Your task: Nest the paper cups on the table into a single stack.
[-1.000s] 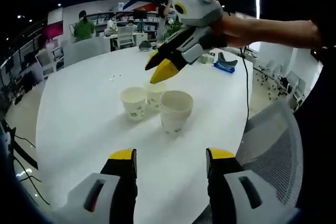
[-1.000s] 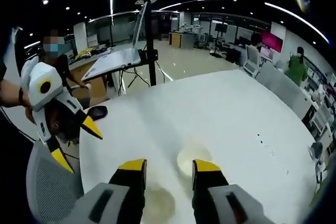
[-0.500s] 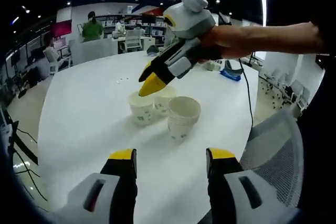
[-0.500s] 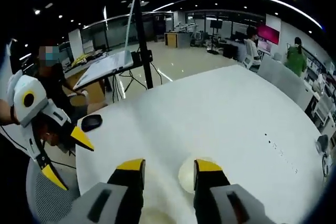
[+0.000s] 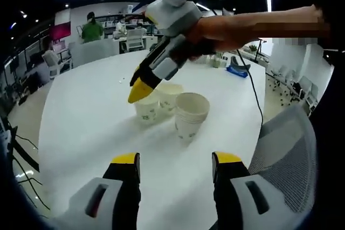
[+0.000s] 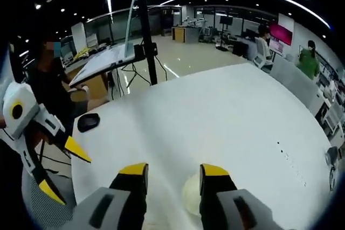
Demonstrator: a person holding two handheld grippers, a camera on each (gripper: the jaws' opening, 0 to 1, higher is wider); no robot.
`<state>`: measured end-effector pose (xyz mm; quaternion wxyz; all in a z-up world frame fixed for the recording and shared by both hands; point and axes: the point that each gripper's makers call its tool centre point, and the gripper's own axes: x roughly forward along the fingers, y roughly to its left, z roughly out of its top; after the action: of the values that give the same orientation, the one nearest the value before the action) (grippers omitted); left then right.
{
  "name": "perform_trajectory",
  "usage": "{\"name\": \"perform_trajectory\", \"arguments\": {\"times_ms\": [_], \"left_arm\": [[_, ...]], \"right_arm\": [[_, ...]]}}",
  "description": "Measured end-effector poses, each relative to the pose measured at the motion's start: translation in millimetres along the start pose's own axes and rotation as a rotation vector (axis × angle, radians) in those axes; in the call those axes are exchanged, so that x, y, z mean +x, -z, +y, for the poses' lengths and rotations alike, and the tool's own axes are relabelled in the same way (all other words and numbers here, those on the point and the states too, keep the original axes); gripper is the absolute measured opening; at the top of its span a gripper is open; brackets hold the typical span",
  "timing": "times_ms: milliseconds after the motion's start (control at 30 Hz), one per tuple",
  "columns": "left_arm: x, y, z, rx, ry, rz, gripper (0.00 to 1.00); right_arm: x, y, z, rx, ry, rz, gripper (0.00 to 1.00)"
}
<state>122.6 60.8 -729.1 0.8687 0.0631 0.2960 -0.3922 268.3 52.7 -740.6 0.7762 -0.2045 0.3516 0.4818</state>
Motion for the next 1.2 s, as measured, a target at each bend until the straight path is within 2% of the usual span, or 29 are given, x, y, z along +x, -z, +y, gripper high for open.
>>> {"name": "perform_trajectory", "arguments": {"times_ms": [200,267,433,567,667,833,933,1133,1200], "left_arm": [[1.5,-1.2,6.4,-0.012,0.003,-0.009,0.52],[1.5,-2.0,7.3,-0.018,0.002,-0.014,0.52],[3.8,0.0,6.1,-0.025,0.007,-0.010,0.52],[5.4,1.3,5.9,-0.029,0.010,-0.008,0.52],[5.1,-0.7,5.7,-0.031,0.009,-0.012,0.52],[4.2,-0.6,8.9,-0.035,0.007,-0.013,0.52],[3.4,0.3,10.1,-0.035,0.004,-0.011,0.52],[2.7,3.8,12.6,-0.037,0.002,-0.007,0.51],[1.9,4.6,13.3,-0.038,0.000,-0.006,0.51]], "right_arm": [[14.0,4.0,3.6,-0.108,-0.011,0.105,0.38],[20.8,4.9,-1.2,-0.140,-0.013,0.128,0.38],[34.3,6.8,2.7,-0.193,-0.024,0.180,0.38],[42.0,3.9,4.0,-0.195,-0.031,0.204,0.37],[46.0,12.1,4.1,-0.192,-0.039,0.225,0.35],[56.8,13.7,-2.9,-0.199,-0.037,0.268,0.33],[55.7,15.4,-2.7,-0.200,-0.037,0.280,0.28],[59.4,16.9,-1.2,-0.221,-0.053,0.292,0.01],[60.0,15.6,1.0,-0.221,-0.061,0.286,0.00]]}}
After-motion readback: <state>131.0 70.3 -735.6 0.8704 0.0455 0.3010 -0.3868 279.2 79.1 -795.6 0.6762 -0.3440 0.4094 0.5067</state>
